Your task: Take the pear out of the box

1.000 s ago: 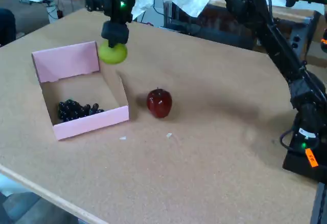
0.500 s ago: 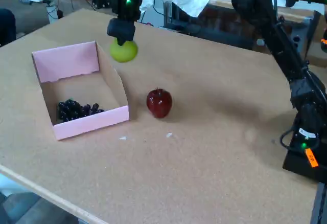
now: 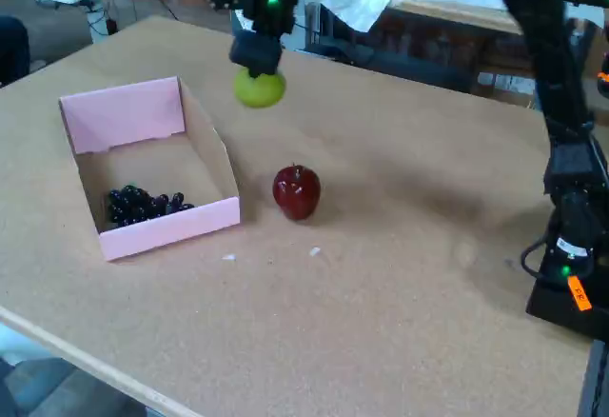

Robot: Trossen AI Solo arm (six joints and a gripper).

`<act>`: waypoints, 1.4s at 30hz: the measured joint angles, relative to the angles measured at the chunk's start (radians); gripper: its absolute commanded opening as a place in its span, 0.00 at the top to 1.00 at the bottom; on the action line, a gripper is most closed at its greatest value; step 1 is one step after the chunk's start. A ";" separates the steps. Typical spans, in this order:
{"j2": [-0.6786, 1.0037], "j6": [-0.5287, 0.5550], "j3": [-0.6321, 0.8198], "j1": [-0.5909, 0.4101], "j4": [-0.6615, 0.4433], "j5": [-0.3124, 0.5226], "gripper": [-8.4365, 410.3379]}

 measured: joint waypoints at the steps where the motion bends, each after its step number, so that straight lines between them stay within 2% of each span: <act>1: -0.018 0.000 -0.032 -0.006 0.018 0.003 0.98; 8: -0.096 0.012 -0.206 -0.053 0.093 0.001 0.98; 19: -0.128 0.036 -0.360 -0.113 0.208 -0.068 0.98; 27: -0.177 0.053 -0.500 -0.144 0.346 -0.078 0.98; 42: -0.206 0.093 -0.674 -0.181 0.517 -0.094 0.98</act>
